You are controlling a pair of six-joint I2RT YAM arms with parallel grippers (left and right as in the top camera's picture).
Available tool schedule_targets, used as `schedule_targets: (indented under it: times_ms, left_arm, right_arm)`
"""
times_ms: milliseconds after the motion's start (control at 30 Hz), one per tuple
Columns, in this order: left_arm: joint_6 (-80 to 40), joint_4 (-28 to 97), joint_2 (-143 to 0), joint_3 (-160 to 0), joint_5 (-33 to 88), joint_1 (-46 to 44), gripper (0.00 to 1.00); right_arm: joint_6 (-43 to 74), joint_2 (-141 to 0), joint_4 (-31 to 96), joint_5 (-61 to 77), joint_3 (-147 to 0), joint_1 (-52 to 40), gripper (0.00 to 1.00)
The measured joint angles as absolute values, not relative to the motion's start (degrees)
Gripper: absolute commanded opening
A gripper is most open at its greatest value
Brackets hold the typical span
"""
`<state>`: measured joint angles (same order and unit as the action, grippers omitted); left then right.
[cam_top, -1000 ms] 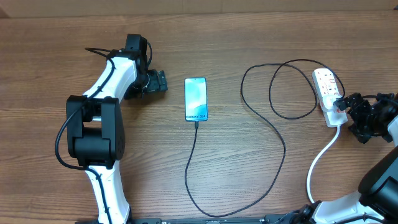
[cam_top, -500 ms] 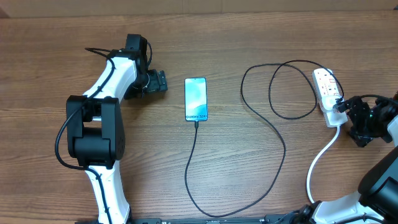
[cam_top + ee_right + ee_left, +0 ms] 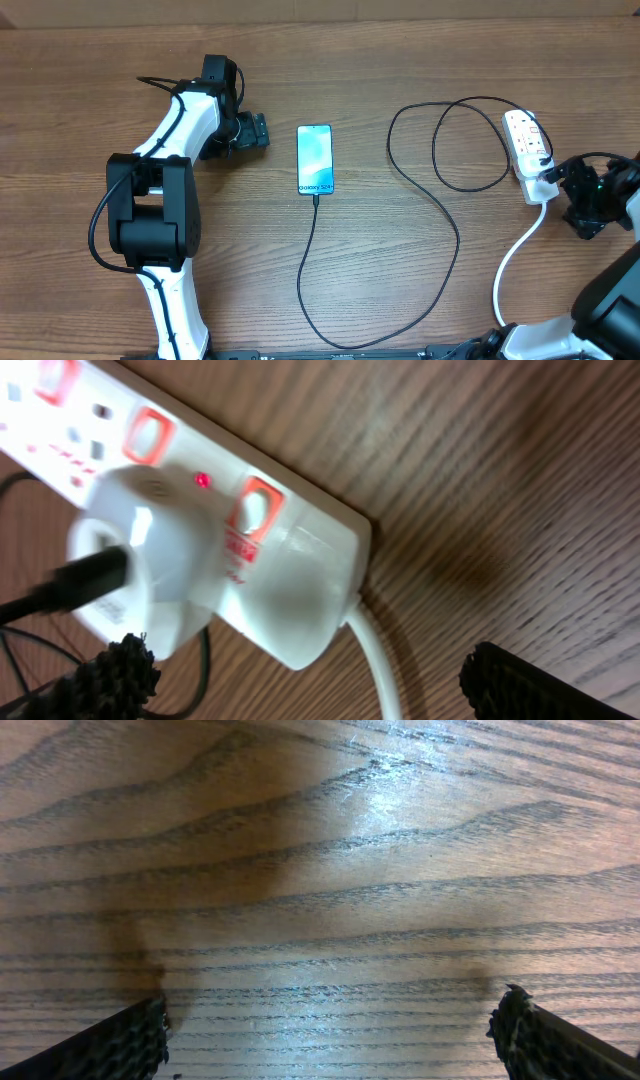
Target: Plug charger to phone and switch on socket
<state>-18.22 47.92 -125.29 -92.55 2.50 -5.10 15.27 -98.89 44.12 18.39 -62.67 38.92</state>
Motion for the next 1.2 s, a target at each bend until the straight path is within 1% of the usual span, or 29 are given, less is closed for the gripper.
schedule_targets:
  times_ms: [167, 300, 533, 767, 1200]
  left_arm:
    - [-18.22, 47.92, -125.29, -92.55, 2.50, -5.10, 1.00]
    - [-18.22, 47.92, -125.29, -92.55, 2.50, -5.10, 1.00]
    - [-18.22, 47.92, -125.29, -92.55, 2.50, -5.10, 1.00]
    - [-18.22, 47.92, -125.29, -92.55, 2.50, -5.10, 1.00]
    - [-18.22, 47.92, -125.29, -92.55, 2.50, -5.10, 1.00]
  right_arm:
    - [12.25, -96.68, 43.46, 17.58, -62.67, 36.64, 1.00]
    - [8.93, -96.68, 42.57, 15.62, -62.67, 31.79, 1.00]
    - [6.83, -96.68, 43.59, 3.70, -62.67, 24.49, 1.00]
    - [6.26, -96.68, 44.21, -2.31, -62.67, 24.01, 1.00]
    - [6.15, -96.68, 44.21, -3.46, -62.67, 24.01, 1.00]
